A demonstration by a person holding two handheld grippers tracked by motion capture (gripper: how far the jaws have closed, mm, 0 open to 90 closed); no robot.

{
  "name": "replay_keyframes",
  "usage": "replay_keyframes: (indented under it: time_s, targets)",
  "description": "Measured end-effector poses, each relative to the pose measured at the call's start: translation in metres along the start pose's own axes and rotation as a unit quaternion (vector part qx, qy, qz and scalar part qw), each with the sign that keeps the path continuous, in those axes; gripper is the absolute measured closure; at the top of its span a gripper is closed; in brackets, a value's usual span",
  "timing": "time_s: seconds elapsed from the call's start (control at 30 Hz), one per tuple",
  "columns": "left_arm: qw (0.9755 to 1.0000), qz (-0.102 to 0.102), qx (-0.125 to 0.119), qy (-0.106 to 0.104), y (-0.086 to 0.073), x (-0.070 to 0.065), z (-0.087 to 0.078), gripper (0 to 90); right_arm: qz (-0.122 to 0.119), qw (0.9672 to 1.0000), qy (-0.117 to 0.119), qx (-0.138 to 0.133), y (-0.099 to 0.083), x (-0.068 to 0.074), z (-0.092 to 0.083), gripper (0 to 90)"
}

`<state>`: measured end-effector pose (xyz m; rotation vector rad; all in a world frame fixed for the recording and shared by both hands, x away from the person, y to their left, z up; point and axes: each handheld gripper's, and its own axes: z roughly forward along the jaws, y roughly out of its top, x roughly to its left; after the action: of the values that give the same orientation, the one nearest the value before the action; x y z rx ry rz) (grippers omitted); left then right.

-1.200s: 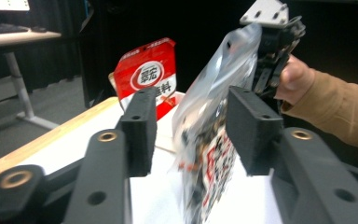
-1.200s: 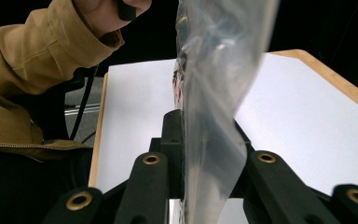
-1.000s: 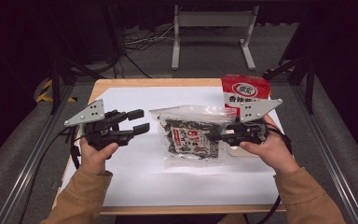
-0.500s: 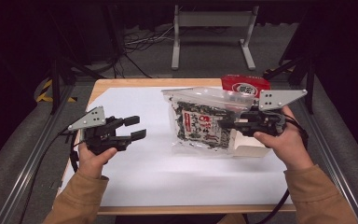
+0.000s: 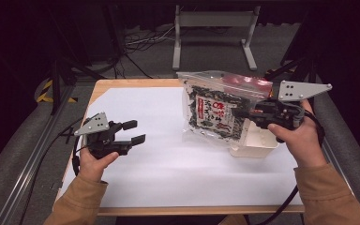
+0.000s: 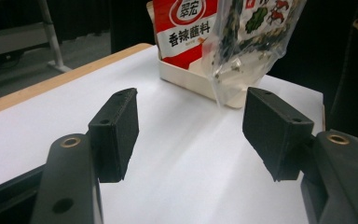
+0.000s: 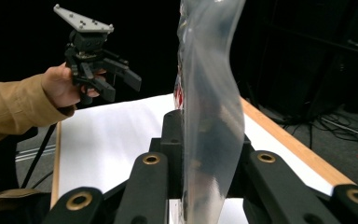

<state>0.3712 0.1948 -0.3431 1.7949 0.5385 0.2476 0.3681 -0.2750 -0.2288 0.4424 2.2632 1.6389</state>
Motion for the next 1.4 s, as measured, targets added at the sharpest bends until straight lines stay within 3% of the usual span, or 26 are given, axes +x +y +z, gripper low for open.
replay_keyframes:
  time_s: [0.37,0.5,0.63,1.4]
  targets:
    - [0.9998,-0.015,0.009,0.012,-0.011,0.008,-0.002,36.2,0.007,0.9993,-0.034,-0.016,-0.002,-0.009,-0.021,75.6]
    - [0.9992,-0.010,0.020,0.034,-0.016,0.011,-0.002,33.5,0.010,0.9984,-0.053,-0.017,-0.004,-0.012,-0.031,75.6]
    - [0.9989,-0.016,0.023,0.039,-0.020,0.014,-0.003,33.3,0.012,0.9971,-0.074,-0.014,-0.007,-0.015,-0.038,75.6]
    - [0.9980,-0.027,0.025,0.052,-0.029,0.023,-0.012,33.2,0.027,0.9896,-0.140,-0.016,-0.032,-0.031,-0.061,75.6]
